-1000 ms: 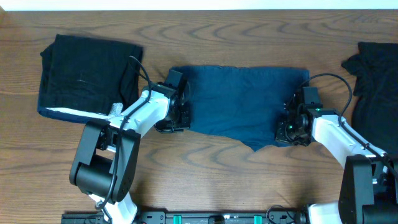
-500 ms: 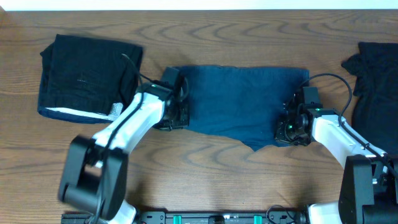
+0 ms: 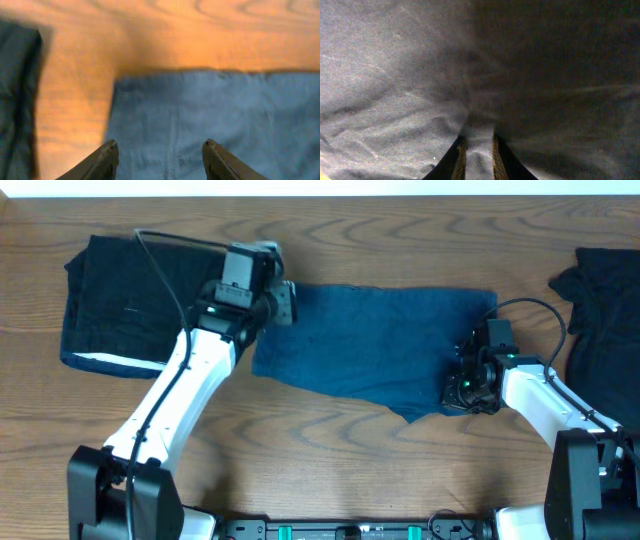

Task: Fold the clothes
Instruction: 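Grasp the left edge of the shorts and pull it leftward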

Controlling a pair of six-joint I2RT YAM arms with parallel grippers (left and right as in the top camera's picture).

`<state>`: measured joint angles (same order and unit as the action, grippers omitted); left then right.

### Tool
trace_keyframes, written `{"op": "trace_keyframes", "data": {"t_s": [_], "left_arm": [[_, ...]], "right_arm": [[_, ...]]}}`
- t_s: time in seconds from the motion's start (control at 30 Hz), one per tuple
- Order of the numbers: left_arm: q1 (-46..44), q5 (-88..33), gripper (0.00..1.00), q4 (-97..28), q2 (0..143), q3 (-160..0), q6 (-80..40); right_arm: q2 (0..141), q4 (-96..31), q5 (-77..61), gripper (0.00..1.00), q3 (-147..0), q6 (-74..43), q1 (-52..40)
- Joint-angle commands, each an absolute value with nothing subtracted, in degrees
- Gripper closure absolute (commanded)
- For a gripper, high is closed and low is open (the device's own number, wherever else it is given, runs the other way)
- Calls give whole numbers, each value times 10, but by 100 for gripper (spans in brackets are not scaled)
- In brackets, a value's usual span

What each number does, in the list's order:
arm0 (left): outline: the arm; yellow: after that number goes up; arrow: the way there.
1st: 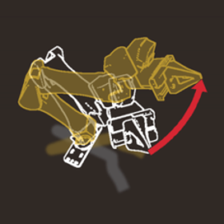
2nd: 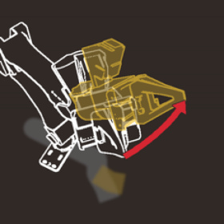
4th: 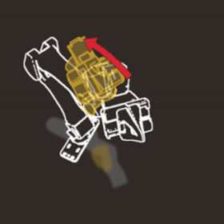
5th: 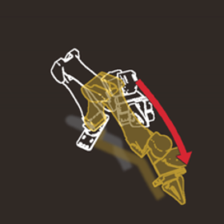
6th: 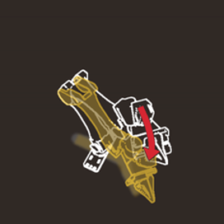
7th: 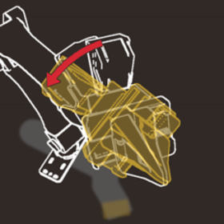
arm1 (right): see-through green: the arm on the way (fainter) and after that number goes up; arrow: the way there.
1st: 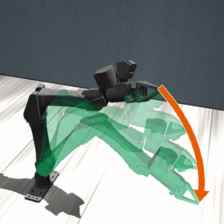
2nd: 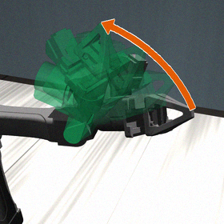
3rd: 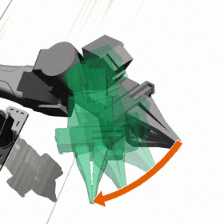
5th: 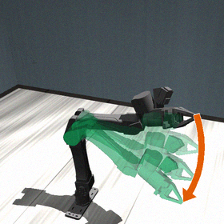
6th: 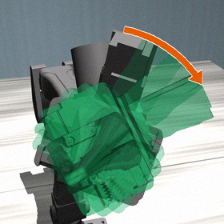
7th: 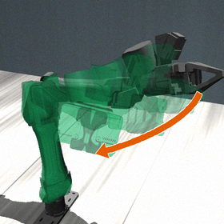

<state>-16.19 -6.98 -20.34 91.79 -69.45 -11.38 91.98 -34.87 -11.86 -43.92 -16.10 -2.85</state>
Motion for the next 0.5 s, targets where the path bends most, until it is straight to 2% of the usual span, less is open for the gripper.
{"op": "trace_keyframes", "data": {"t_s": [0.0,0.47], "left_arm": [[-155,-59,44,-175,952,-701,-54],[-155,-57,44,-68,1092,-701,-47]], "right_arm": [[941,-350,-77,81,-422,-162,-26],[941,-345,-77,81,-422,-162,-26]]}}
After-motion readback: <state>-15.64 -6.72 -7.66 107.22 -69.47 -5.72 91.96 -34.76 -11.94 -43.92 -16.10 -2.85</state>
